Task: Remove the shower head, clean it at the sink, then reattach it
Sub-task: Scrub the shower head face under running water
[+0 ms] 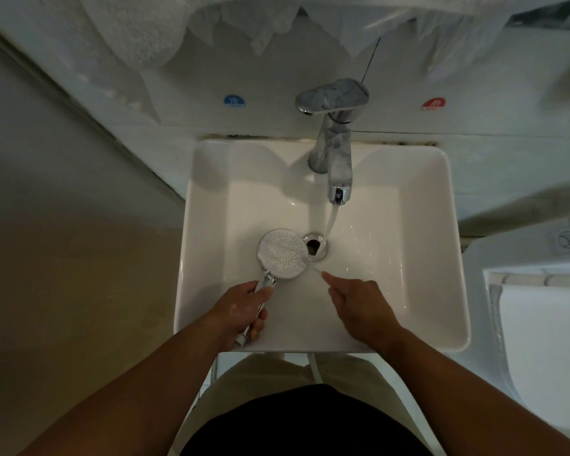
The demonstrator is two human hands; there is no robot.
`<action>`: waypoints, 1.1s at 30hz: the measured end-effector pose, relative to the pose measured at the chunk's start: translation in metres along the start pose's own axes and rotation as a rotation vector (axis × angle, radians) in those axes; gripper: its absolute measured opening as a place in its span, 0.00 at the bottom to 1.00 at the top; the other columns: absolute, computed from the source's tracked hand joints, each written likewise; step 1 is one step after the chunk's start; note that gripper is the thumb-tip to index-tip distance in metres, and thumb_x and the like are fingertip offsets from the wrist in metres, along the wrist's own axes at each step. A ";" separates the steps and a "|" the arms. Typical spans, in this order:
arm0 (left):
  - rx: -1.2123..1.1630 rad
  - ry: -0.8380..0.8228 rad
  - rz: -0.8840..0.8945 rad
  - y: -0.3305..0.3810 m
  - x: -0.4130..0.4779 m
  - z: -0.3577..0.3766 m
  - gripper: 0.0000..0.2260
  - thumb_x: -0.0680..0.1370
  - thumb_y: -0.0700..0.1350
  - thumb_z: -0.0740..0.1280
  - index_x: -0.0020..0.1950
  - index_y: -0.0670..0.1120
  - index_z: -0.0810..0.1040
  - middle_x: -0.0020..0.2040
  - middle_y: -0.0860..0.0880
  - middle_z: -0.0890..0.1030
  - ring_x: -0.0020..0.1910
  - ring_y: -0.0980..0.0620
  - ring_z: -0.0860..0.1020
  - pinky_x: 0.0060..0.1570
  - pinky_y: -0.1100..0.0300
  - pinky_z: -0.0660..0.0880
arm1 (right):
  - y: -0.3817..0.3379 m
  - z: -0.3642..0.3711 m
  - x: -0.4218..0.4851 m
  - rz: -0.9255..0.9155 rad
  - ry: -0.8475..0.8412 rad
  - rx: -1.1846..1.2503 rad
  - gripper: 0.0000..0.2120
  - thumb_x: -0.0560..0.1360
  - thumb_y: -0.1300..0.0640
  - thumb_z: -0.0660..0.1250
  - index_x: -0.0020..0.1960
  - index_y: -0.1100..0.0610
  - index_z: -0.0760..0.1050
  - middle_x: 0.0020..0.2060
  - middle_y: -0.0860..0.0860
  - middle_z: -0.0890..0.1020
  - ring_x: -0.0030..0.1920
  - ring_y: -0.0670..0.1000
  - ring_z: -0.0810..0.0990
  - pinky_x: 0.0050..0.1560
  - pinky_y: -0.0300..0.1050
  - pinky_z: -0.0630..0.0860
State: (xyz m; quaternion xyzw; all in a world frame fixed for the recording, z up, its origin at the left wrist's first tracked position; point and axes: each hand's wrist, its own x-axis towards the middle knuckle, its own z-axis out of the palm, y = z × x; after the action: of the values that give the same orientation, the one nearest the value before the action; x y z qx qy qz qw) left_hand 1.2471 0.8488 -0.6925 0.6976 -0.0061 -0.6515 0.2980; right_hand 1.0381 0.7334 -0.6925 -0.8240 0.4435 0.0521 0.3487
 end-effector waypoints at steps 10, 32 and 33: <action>-0.001 -0.002 0.004 0.001 -0.002 0.000 0.10 0.83 0.50 0.65 0.54 0.44 0.78 0.32 0.45 0.74 0.23 0.53 0.67 0.23 0.63 0.65 | -0.005 0.006 0.003 -0.018 -0.028 0.001 0.19 0.84 0.52 0.59 0.74 0.48 0.71 0.52 0.54 0.87 0.44 0.54 0.83 0.51 0.51 0.80; 0.005 -0.002 0.013 0.000 0.001 -0.001 0.11 0.83 0.50 0.65 0.52 0.42 0.78 0.31 0.46 0.74 0.23 0.51 0.67 0.26 0.62 0.64 | 0.000 0.009 0.002 -0.017 0.018 -0.012 0.19 0.84 0.53 0.58 0.74 0.50 0.71 0.52 0.55 0.87 0.44 0.54 0.84 0.50 0.50 0.80; 0.009 -0.002 0.014 -0.001 0.001 -0.002 0.11 0.83 0.50 0.65 0.51 0.43 0.77 0.30 0.46 0.74 0.23 0.51 0.67 0.27 0.62 0.63 | -0.001 0.012 0.000 -0.025 0.027 -0.013 0.19 0.84 0.53 0.58 0.74 0.50 0.71 0.52 0.55 0.87 0.44 0.54 0.83 0.49 0.50 0.79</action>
State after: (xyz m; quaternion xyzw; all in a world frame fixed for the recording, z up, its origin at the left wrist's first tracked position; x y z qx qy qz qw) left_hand 1.2486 0.8495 -0.6937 0.6983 -0.0142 -0.6500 0.2996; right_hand 1.0420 0.7411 -0.7006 -0.8324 0.4375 0.0394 0.3380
